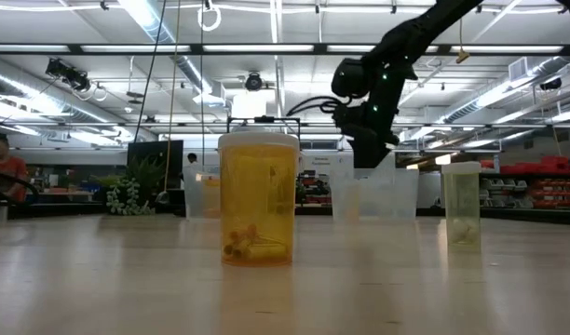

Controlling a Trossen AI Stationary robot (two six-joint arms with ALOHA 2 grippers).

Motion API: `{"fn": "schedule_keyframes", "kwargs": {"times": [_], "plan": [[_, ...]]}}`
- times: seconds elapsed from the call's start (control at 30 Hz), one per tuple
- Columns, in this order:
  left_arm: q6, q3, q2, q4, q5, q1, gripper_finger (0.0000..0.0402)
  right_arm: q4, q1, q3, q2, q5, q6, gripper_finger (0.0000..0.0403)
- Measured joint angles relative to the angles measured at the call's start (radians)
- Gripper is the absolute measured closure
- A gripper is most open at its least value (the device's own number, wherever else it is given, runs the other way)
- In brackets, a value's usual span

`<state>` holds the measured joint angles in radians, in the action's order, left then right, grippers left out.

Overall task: Pick and place medicine bottles into bin by pill shape (circle, oval)
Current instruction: Put the small yellow pill bottle in the right transparent bin

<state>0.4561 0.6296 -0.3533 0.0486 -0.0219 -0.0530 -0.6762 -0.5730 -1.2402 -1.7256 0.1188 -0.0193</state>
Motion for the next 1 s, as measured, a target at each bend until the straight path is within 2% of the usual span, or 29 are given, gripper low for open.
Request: {"fn": "schedule_keyframes", "kwargs": {"times": [0.43,1.0], "plan": [[0.000,0.000,0.000,0.000,0.000,0.000,0.0378,-0.017,0.153,-0.142,0.000,0.000,-0.006,0.0198],[0.000,0.000,0.000,0.000,0.000,0.000,0.0378,-0.027,0.360,-0.223,0.001,0.011,-0.026,0.0198]]}}
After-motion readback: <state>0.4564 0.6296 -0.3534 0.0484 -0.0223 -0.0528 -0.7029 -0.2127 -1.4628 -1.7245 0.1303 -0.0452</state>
